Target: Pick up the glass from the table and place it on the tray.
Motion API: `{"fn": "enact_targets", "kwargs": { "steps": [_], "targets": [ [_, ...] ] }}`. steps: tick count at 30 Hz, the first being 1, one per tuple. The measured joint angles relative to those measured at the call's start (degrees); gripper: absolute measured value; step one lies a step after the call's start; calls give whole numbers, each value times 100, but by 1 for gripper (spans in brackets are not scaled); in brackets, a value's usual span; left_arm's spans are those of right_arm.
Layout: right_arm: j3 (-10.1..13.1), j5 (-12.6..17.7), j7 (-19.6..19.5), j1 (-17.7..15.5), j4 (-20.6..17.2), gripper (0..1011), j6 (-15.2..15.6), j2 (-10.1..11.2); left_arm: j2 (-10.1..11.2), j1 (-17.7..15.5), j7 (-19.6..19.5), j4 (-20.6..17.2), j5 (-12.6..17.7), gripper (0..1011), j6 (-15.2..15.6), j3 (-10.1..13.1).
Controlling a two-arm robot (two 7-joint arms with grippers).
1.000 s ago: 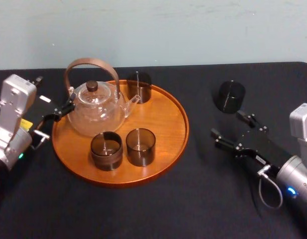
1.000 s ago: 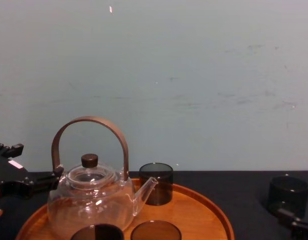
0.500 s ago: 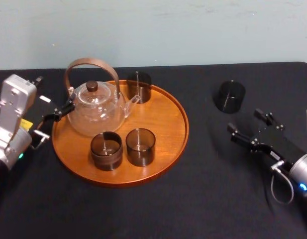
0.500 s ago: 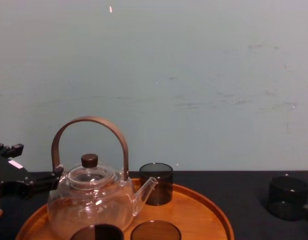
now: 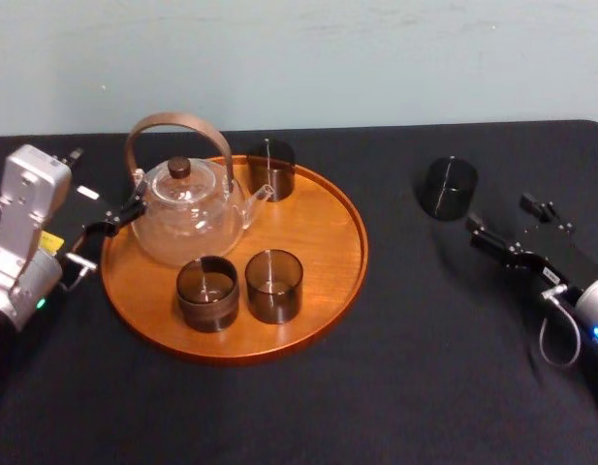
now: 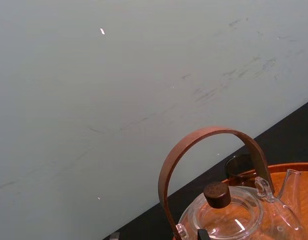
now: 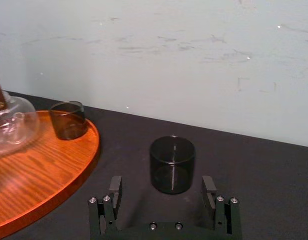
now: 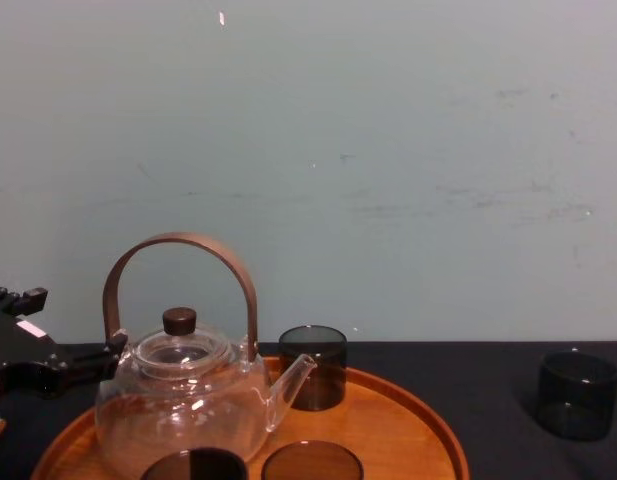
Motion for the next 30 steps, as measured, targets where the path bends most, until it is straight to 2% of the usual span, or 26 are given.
{"fn": "enact_targets", "kwargs": {
  "steps": [21, 22, 30],
  "targets": [
    [-209, -362, -56, 876, 935, 1002, 189, -238, 0, 0, 0, 0, 0, 1009, 0, 0],
    [-295, -423, -19, 1154, 1238, 1002, 294, -327, 0, 0, 0, 0, 0, 1010, 0, 0],
    [-390, -487, 16, 1462, 1597, 1002, 375, -428, 0, 0, 0, 0, 0, 1010, 0, 0]
  ]
}}
